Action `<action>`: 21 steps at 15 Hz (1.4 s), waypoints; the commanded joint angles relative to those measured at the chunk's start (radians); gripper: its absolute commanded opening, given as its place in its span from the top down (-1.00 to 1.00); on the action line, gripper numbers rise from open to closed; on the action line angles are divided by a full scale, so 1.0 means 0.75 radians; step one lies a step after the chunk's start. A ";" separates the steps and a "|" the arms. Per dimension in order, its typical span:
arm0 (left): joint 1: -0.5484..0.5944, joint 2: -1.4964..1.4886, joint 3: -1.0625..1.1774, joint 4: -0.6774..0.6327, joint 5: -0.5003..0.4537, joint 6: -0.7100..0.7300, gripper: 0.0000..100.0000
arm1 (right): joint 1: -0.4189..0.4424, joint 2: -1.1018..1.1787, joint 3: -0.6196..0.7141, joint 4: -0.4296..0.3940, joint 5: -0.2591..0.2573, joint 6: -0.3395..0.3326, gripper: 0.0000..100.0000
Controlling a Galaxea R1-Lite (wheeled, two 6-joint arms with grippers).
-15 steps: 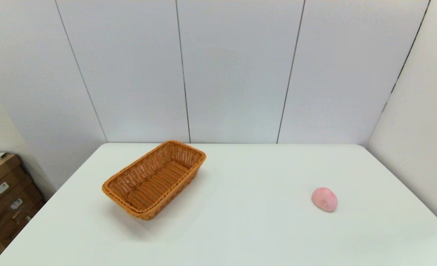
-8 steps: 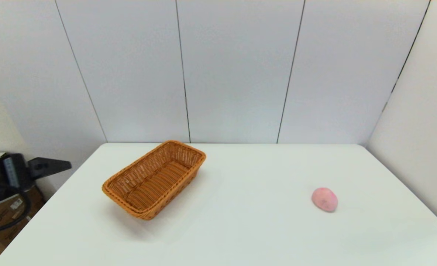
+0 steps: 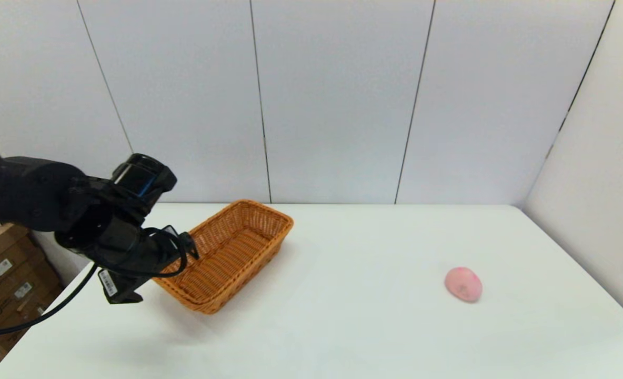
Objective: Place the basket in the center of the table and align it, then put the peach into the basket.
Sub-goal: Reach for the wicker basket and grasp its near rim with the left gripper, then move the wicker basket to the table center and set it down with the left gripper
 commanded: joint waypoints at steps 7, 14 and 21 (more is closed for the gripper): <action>0.057 0.273 -0.042 0.038 -0.133 -0.082 -1.00 | 0.000 0.002 0.000 -0.001 -0.002 0.002 -1.00; 0.127 0.345 -0.040 -0.013 -0.176 -0.076 1.00 | 0.000 0.002 0.000 -0.001 -0.002 0.002 -1.00; 0.131 0.379 -0.044 -0.023 -0.234 -0.072 1.00 | 0.002 0.002 0.000 -0.001 -0.002 0.002 -1.00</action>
